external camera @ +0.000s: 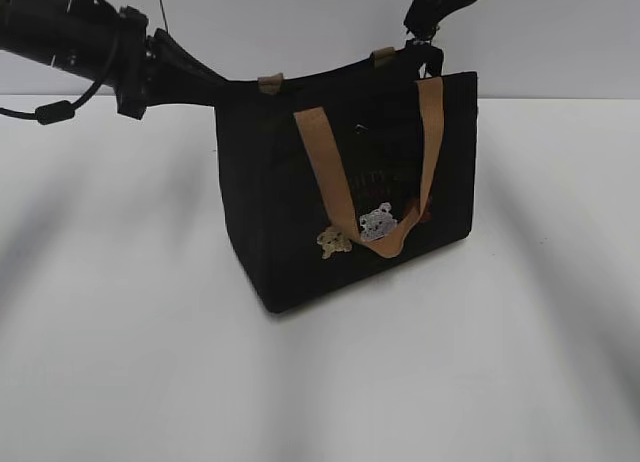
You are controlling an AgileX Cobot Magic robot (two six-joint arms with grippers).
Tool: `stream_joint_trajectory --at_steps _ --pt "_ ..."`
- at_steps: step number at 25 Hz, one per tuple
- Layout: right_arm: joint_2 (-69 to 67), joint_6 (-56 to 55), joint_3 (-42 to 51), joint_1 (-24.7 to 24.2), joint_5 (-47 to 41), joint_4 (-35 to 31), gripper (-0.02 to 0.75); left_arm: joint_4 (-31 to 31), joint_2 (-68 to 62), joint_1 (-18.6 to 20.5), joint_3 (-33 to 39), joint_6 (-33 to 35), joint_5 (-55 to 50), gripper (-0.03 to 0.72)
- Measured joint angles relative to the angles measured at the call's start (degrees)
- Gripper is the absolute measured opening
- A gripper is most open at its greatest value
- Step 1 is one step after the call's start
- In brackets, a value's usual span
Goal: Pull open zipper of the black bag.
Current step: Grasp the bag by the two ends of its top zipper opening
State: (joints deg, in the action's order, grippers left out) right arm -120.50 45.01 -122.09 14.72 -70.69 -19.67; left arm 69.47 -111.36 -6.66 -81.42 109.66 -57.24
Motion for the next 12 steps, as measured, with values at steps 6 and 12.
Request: stream_joint_trajectory --at_steps 6,12 --pt "0.3 -0.4 0.0 0.0 0.2 -1.1 0.172 1.5 0.4 0.0 0.0 -5.6 2.6 0.133" --pt "2.4 -8.3 0.0 0.0 0.4 -1.0 0.410 -3.0 6.2 0.0 0.1 -24.3 10.2 0.487"
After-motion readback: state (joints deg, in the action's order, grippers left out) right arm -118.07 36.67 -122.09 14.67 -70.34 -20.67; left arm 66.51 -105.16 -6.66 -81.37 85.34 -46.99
